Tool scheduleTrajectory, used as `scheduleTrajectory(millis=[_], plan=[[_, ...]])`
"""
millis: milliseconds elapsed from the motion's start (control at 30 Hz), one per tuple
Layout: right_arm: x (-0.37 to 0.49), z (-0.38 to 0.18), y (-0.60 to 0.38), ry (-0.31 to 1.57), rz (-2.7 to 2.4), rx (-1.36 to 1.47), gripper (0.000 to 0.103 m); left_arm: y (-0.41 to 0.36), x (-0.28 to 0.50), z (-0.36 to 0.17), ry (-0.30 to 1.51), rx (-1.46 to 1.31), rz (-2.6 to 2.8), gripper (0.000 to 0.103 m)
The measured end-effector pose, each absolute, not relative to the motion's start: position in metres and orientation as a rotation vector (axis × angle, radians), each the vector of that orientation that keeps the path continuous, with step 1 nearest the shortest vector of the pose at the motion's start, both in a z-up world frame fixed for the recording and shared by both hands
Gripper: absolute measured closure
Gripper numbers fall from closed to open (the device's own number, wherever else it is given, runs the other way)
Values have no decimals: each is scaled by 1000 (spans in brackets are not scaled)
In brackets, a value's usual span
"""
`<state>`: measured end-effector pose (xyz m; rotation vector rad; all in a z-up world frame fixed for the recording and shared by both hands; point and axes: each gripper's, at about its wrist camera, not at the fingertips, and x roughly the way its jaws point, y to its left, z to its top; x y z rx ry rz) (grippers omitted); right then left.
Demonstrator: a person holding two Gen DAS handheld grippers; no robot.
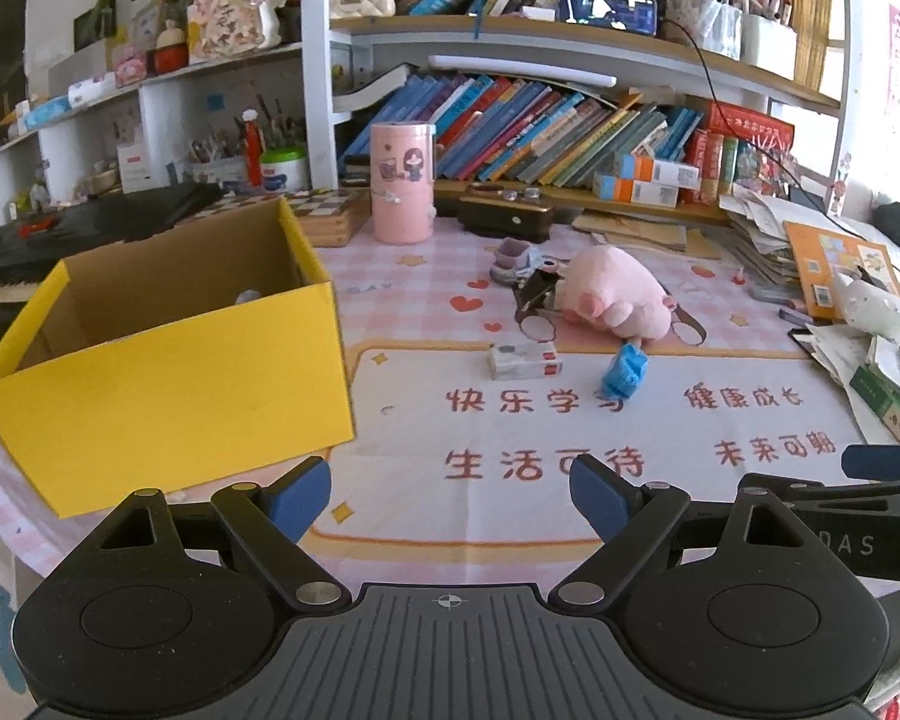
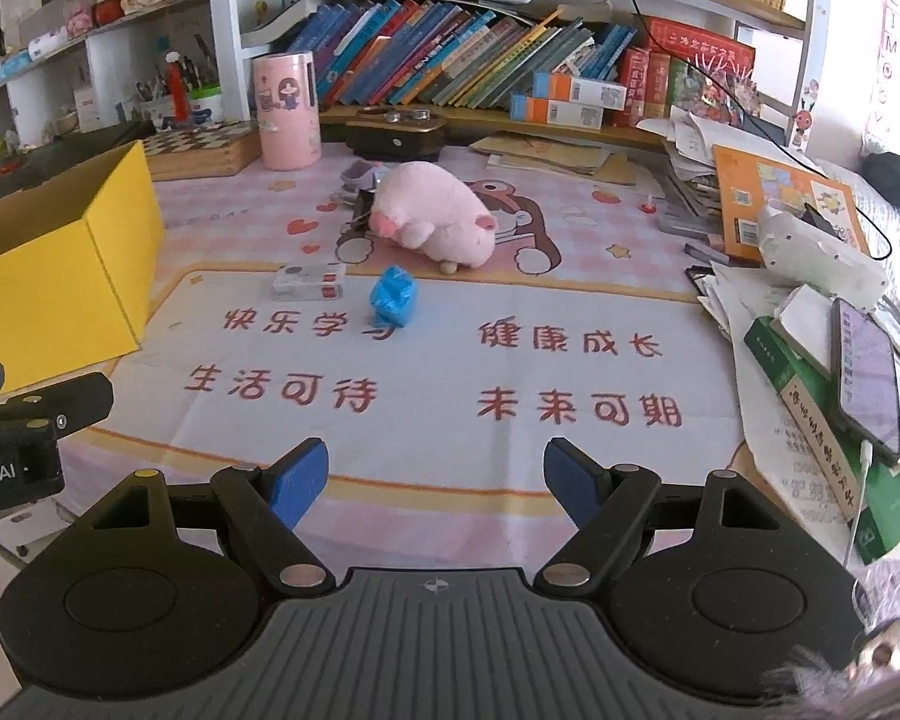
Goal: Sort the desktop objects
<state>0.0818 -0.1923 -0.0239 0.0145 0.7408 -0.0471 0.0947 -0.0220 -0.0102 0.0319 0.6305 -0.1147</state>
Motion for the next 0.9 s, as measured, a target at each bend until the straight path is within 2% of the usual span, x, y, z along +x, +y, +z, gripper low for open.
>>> scheduleTrajectory(millis=[667, 900], plan=[[151, -22, -250, 749, -6, 13, 25, -88, 155, -19, 667, 59, -151, 16], [178, -22, -271, 742, 30, 12, 25, -114, 175, -24, 686, 74, -161, 24]])
